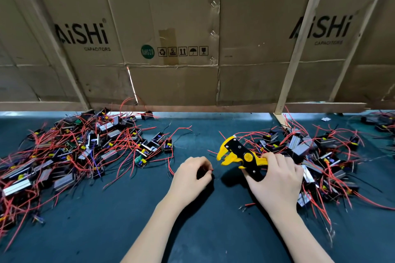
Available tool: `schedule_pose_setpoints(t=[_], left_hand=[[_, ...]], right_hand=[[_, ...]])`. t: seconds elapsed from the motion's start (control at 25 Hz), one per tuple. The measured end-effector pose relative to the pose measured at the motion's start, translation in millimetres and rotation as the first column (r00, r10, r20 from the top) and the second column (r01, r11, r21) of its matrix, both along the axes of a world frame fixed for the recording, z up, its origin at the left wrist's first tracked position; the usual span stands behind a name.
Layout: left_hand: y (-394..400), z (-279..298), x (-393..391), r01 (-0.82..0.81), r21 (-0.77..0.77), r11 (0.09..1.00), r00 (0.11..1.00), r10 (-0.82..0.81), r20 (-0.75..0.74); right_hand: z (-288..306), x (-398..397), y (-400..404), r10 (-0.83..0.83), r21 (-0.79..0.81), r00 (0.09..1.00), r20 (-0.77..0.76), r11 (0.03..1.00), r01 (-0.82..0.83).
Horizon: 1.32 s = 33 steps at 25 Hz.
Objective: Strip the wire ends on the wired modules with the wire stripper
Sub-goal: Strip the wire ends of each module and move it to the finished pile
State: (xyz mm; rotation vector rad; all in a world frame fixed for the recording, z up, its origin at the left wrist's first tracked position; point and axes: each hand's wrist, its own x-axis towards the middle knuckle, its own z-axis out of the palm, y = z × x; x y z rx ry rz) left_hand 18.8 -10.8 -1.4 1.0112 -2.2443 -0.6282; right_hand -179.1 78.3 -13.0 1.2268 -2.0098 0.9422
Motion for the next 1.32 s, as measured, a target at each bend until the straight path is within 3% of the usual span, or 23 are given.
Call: schedule_pose_setpoints(t=[0.64,1.0,1.32], left_hand=[[-0.7,-0.4,0.8,-0.008,0.107,0.994,0.98,0.029,-0.197],[2.9,3.0,4.3,0.103,0.03,0.994,0.974,-0.095,-0.204],[3.8,10.2,7.5,0.178,0.079,0.981,0.955,-0.153,-0.255]], right_hand=[[-3.5,-1.3,-0.7,-0.028,0.094,1.0,-0.012,0.995,0.029],[-5.3,0.3,-2.4,-0.09,0.133,0.996,-0.022,0.987,0.092],[-5.4,0.1,-2.7,-0.122,0.15,0.991,-0.054,0.98,0.129]])
